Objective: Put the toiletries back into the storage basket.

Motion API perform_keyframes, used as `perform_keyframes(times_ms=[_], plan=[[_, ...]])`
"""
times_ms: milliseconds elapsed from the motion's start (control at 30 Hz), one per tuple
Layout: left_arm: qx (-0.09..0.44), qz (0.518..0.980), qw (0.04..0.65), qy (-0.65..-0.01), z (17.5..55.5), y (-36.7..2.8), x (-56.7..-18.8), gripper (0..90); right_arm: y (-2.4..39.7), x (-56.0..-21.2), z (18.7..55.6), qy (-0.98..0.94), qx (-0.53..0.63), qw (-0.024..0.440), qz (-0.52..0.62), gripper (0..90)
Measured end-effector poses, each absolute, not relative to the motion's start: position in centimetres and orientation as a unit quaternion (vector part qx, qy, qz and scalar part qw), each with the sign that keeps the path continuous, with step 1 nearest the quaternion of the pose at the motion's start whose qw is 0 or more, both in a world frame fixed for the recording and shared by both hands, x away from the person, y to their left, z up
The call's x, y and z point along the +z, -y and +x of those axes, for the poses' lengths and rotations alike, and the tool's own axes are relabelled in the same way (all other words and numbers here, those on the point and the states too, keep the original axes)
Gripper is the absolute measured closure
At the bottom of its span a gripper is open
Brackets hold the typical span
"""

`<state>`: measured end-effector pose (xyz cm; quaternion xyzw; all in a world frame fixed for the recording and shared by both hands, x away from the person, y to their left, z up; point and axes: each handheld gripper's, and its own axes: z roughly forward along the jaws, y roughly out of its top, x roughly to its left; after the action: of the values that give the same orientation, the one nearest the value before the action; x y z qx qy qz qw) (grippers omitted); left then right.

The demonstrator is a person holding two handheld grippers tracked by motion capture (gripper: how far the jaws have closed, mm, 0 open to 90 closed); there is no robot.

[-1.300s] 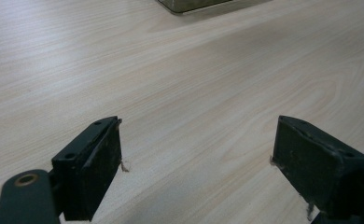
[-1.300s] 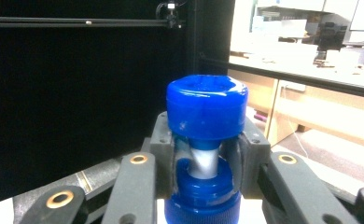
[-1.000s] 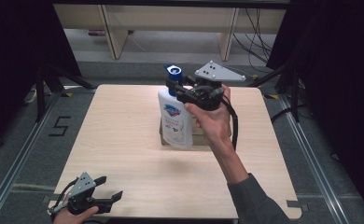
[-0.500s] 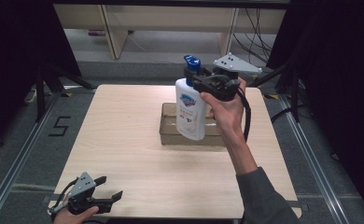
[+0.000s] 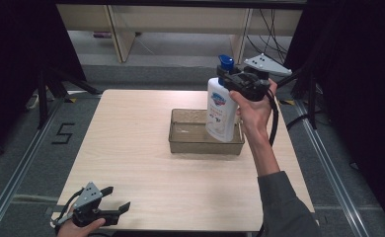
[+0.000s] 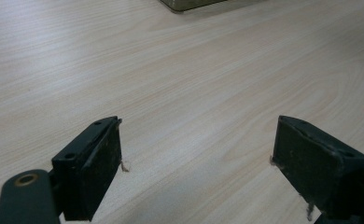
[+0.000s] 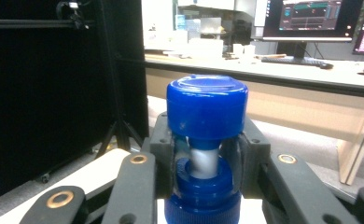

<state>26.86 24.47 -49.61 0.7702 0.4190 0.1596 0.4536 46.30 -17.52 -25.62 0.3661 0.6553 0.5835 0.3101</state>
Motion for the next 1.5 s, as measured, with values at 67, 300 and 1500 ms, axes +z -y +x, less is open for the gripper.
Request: perform_keyframes(times_ms=[67, 300, 1500], plan=[[0.158, 0.769, 0.457, -0.419, 26.9, -24.5, -49.6, 14.9, 18.0, -25.8, 46.6, -0.651, 0.583, 0.313, 0.373, 66.2], [0.158, 0.770, 0.455, -0.419, 26.8, -24.3, -49.7, 14.9, 19.0, -27.0, 47.9, -0.642, 0.578, 0.315, 0.395, 66.2], [0.152, 0.770, 0.457, -0.419, 26.9, -24.3, -49.8, 14.9, 21.3, -32.0, 49.7, -0.637, 0.559, 0.312, 0.428, 66.1]])
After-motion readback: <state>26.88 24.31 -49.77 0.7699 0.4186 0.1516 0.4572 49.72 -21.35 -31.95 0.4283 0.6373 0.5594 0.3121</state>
